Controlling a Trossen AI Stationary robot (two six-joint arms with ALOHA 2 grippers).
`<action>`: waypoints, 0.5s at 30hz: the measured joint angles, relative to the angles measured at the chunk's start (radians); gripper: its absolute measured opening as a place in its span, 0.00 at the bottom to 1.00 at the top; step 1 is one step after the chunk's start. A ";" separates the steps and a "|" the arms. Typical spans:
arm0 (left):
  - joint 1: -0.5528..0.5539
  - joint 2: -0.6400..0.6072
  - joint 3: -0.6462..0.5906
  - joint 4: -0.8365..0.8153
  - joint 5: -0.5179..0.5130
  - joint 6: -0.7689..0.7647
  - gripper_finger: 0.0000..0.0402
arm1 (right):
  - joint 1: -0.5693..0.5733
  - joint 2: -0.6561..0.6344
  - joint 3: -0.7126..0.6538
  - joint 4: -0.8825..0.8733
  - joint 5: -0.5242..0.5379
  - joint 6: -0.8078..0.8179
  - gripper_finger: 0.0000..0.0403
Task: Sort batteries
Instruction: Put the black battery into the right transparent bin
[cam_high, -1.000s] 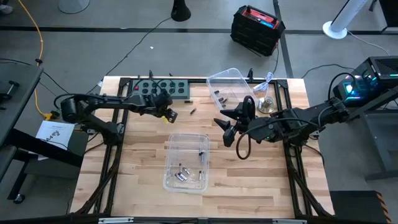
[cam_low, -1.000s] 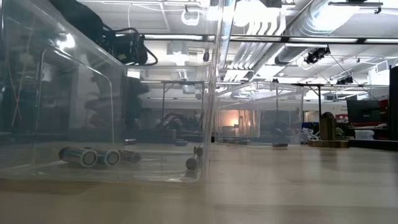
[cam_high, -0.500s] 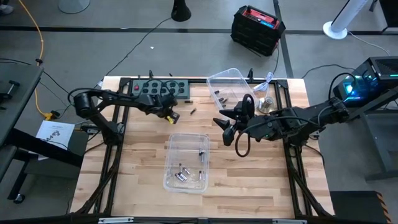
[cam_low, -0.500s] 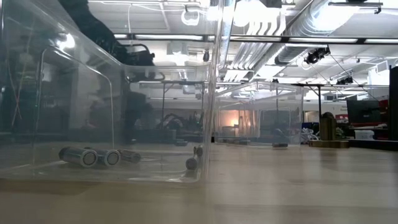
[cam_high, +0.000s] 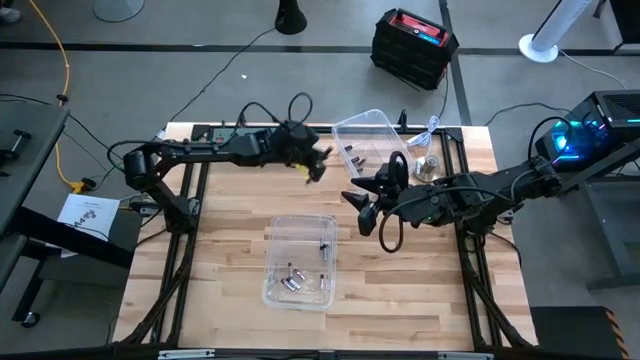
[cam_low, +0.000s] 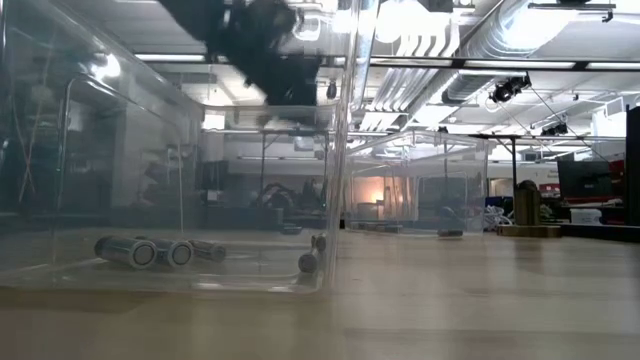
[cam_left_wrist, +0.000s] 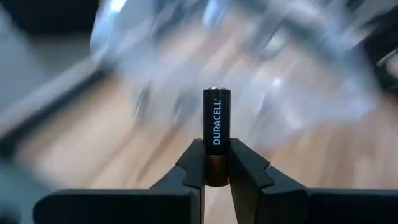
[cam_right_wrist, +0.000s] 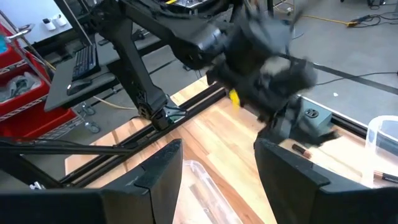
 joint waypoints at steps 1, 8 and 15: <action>-0.005 0.006 0.036 0.015 -0.003 0.024 0.08 | 0.000 0.000 0.000 0.003 0.000 0.000 0.49; 0.016 0.172 0.265 -0.033 0.009 0.099 0.08 | -0.004 0.000 0.000 0.017 0.017 -0.004 0.49; 0.018 0.351 0.485 -0.196 0.012 0.103 0.28 | -0.009 0.000 0.000 0.026 0.021 -0.011 0.49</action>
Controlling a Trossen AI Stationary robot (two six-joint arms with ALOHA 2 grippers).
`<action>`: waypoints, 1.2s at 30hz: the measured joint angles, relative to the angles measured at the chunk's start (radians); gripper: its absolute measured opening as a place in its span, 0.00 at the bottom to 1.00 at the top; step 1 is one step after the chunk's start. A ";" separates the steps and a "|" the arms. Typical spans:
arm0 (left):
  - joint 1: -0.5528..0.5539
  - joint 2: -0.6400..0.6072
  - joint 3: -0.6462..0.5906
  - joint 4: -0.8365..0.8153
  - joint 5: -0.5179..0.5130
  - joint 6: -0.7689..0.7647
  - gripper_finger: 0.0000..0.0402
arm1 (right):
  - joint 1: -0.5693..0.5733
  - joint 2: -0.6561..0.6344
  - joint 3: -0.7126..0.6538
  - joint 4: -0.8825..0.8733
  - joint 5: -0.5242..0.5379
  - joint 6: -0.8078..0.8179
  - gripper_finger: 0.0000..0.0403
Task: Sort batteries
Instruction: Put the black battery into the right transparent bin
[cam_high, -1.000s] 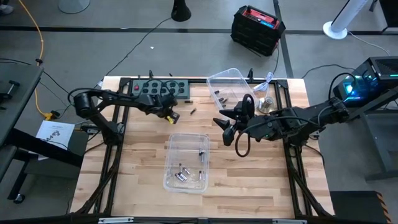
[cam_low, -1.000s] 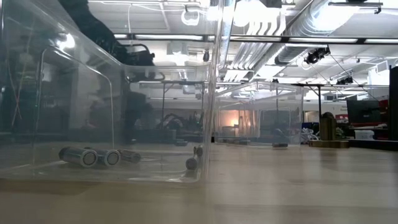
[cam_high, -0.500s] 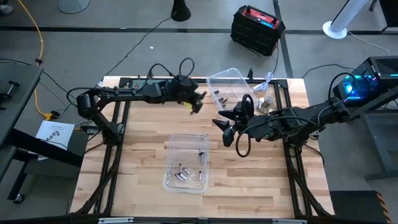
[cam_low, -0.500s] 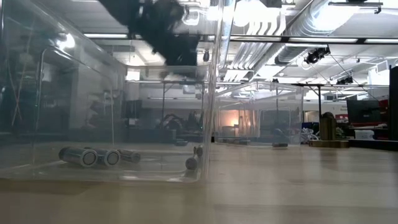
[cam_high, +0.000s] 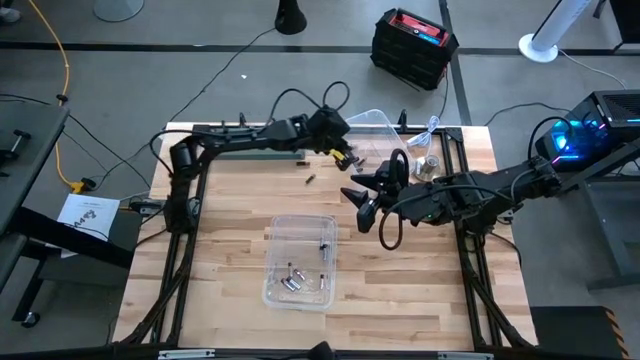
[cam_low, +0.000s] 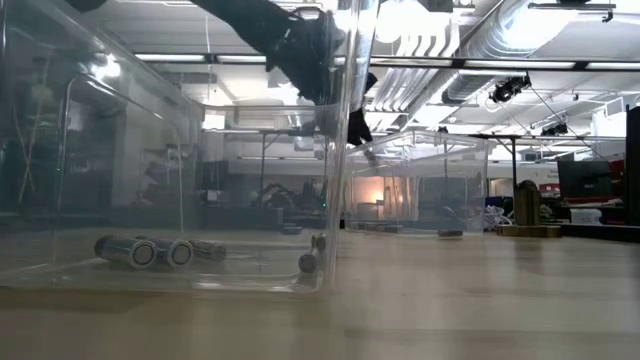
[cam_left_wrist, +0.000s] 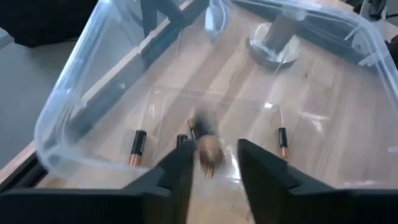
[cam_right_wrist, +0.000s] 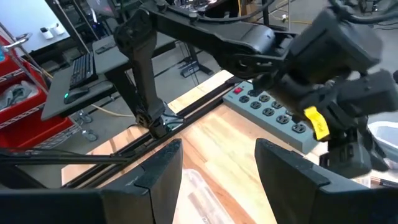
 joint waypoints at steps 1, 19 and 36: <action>0.000 0.012 0.026 -0.019 0.000 0.000 0.33 | 0.000 0.000 0.000 0.000 0.000 0.000 0.49; 0.037 -0.070 0.031 -0.377 0.077 0.213 0.53 | 0.000 0.000 0.000 -0.030 -0.011 0.000 0.49; 0.004 -0.045 -0.390 -0.081 -0.046 -0.116 0.47 | -0.006 0.000 0.000 -0.049 -0.011 0.007 0.49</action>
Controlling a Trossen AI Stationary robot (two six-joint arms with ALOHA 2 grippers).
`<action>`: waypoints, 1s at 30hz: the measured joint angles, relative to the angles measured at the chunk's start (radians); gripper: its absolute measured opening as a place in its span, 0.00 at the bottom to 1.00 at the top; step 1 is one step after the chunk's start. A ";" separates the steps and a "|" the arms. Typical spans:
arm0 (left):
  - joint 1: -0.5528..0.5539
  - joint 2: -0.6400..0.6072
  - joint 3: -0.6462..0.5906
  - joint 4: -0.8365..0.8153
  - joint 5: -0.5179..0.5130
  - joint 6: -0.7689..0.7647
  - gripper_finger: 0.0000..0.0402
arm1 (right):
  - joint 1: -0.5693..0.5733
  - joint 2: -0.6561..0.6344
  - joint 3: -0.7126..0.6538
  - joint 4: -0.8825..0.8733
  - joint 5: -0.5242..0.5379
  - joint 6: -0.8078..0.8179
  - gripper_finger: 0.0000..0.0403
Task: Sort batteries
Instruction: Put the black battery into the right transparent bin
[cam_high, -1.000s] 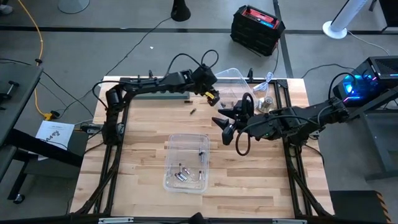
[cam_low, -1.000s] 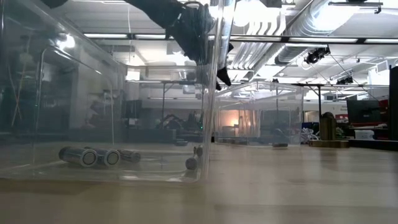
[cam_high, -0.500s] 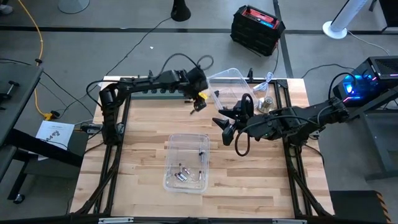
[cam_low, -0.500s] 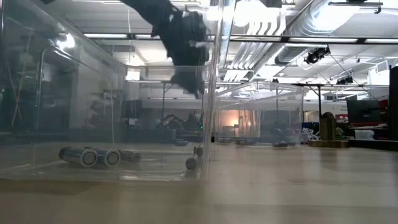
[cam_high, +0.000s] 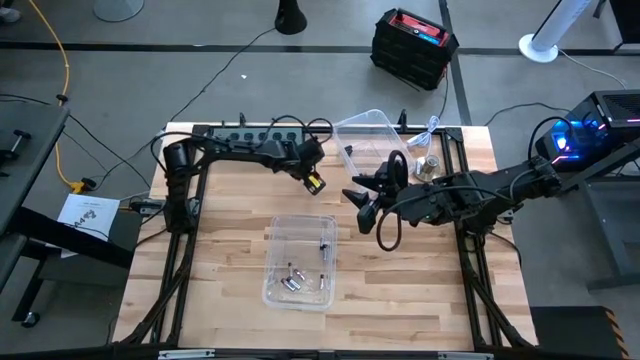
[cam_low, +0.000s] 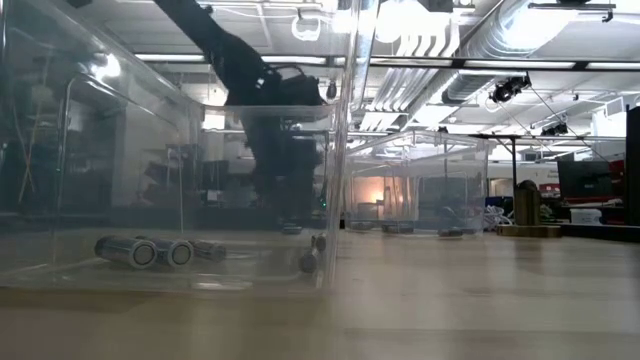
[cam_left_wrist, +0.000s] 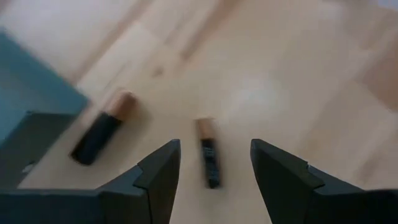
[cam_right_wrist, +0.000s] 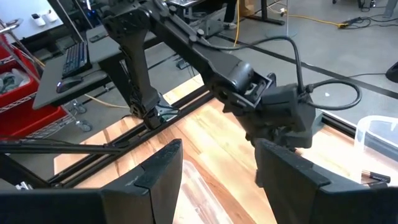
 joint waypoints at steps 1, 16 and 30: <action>0.003 0.009 -0.002 0.007 -0.022 -0.012 0.47 | -0.001 0.000 0.000 0.000 0.000 0.001 0.49; -0.026 0.070 0.002 0.014 0.044 0.003 0.05 | -0.001 0.000 0.000 0.008 0.000 0.002 0.49; -0.056 -0.264 -0.001 0.571 0.057 0.165 0.02 | -0.001 0.000 0.000 0.008 0.007 -0.003 0.49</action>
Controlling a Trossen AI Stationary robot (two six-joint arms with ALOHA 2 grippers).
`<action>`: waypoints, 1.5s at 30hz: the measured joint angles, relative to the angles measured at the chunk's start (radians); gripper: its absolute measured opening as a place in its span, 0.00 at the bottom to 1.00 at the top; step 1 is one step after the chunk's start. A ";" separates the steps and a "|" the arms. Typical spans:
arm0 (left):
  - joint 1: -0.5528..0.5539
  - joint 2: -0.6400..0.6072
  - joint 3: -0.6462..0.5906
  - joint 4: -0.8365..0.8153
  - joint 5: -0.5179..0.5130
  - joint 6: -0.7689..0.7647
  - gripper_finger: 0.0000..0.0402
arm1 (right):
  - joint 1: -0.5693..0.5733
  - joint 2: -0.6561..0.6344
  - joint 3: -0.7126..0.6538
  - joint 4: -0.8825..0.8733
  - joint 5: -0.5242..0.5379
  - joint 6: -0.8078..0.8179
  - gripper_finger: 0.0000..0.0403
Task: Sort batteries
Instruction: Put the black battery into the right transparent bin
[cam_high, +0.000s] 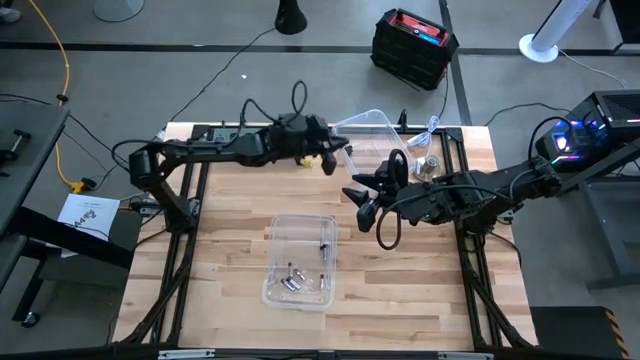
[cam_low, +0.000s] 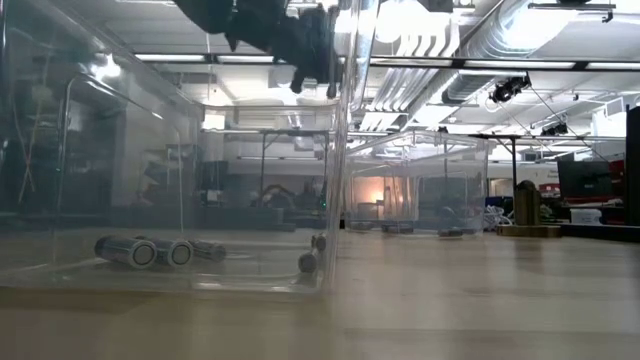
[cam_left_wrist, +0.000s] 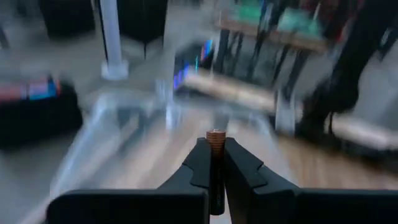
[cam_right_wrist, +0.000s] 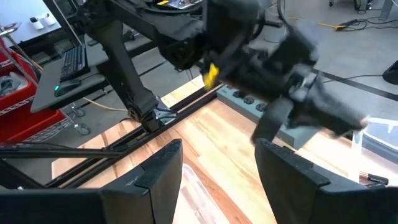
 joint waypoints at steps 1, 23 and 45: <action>0.001 0.009 0.002 0.051 -0.003 0.007 0.02 | 0.000 0.000 0.000 0.000 0.000 0.000 0.49; 0.079 0.076 0.230 -0.556 -0.049 0.191 0.48 | 0.000 0.000 0.000 0.002 -0.006 -0.001 0.49; 0.173 0.305 0.089 -0.638 -0.079 0.242 0.47 | 0.000 0.000 0.000 0.008 0.012 0.049 0.49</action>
